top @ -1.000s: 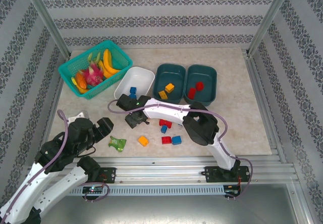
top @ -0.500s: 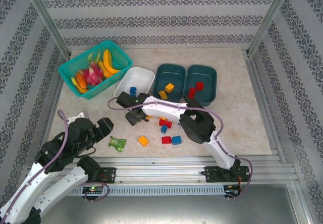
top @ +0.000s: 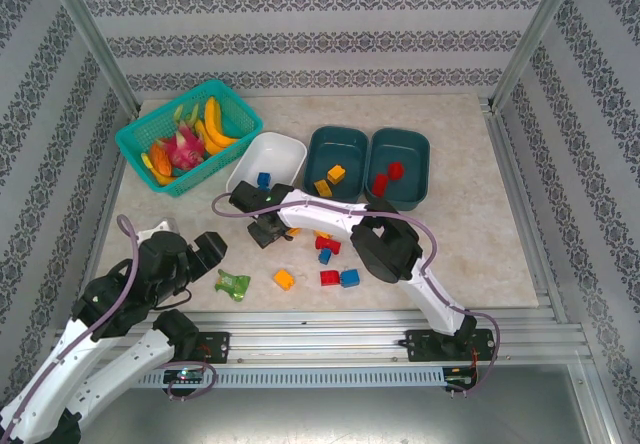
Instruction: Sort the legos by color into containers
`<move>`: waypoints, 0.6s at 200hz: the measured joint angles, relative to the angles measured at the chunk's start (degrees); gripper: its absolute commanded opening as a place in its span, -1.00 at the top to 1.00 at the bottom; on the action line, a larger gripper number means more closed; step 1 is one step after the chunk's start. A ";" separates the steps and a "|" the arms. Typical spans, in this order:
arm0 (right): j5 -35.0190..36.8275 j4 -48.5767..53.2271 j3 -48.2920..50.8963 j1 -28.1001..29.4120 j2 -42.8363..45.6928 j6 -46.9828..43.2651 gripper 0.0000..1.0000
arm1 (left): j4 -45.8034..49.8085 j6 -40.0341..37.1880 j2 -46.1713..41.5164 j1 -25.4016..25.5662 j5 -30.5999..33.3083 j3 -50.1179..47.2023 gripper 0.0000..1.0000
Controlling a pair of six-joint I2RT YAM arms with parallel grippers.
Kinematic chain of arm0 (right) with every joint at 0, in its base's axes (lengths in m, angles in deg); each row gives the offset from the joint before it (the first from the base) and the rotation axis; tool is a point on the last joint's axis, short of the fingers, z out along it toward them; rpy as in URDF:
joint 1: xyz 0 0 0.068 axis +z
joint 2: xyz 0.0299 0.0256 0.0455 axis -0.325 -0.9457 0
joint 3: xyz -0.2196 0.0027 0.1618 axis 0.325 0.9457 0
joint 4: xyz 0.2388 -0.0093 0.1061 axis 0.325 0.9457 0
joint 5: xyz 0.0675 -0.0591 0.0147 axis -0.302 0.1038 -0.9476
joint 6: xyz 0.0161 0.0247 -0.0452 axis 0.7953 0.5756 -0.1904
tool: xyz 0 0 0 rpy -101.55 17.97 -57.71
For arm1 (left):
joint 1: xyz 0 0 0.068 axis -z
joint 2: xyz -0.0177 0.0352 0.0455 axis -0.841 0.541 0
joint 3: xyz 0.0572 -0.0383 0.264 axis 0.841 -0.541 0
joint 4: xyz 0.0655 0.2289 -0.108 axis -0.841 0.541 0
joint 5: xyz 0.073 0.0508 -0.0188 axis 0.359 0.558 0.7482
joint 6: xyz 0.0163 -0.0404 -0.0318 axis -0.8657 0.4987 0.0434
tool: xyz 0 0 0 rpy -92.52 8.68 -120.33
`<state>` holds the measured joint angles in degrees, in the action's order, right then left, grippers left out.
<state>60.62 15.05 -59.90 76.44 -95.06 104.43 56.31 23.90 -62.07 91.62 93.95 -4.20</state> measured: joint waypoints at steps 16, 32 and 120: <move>-0.52 0.04 0.00 0.00 -0.02 0.00 0.07 | -0.48 0.00 0.42 0.00 -0.09 0.00 -0.76; -0.85 0.11 0.00 0.00 -0.13 0.02 0.07 | -0.90 -0.02 0.63 0.02 -0.15 0.00 -0.76; -1.25 -0.26 2.03 0.02 1.57 0.63 0.53 | -1.57 -0.63 1.95 0.02 -0.44 0.00 -0.76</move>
<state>59.37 14.79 -57.86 76.46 -93.48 105.06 54.73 23.27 -60.13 91.64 93.52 -4.20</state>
